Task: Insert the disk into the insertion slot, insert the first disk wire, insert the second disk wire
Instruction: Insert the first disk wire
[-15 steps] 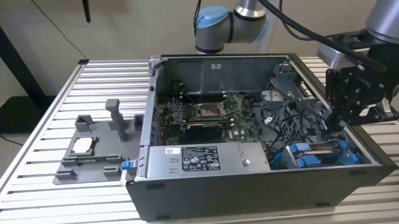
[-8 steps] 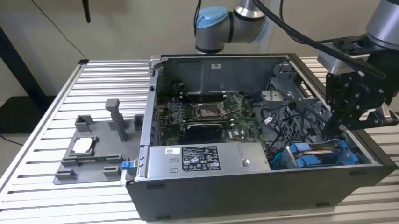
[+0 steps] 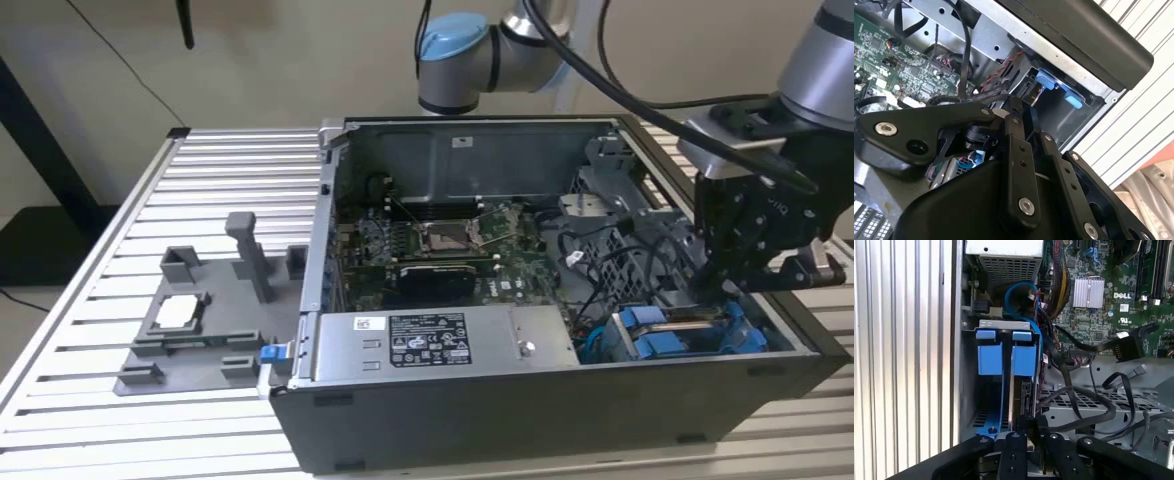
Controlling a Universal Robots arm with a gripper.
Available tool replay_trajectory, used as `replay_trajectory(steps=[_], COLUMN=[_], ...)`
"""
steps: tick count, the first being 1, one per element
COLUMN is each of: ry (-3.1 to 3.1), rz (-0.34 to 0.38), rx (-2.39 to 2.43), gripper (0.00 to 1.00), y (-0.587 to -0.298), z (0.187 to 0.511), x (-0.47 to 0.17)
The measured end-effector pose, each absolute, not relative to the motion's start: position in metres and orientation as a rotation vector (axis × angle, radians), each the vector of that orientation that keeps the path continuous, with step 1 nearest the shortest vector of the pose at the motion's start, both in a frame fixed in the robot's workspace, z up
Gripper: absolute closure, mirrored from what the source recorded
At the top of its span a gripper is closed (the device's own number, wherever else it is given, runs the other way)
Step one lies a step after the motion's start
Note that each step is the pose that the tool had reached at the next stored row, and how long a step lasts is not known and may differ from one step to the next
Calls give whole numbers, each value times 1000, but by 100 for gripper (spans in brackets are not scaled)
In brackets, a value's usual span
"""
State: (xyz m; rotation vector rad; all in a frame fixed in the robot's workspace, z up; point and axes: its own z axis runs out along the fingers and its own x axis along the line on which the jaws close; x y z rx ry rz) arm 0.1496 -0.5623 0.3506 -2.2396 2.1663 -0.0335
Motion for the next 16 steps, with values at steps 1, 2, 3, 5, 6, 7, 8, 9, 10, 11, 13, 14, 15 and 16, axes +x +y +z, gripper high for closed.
replay_trajectory(steps=[1,2,3,5,6,7,8,9,10,11,13,14,15,16], ry=[2166,2166,2166,2166,2165,2165,2165,2165,2166,2166,2167,2167,2168,2168], rz=[-32,-30,-28,-26,-24,-23,-22,-22,-22,-22,-21,-20,-20,-19], rx=[-2239,-2239,-2239,-2238,-2238,-2238,-2237,-2237,-2236,-2236,-2235,-2235,-2235,-2236], gripper=[80,80,80,80,80,80,80,80,80,80,80,80,80,80], y=[-563,-563,-563,-563,-563,-563,-563,-563,-563,-563,-563,-563,-563,-563], z=[350,349,348,346,345,345,344,343,343,342,341,341,341,340], x=[150,151,151,151,152,152,152,152,152,152,153,154,154,155])
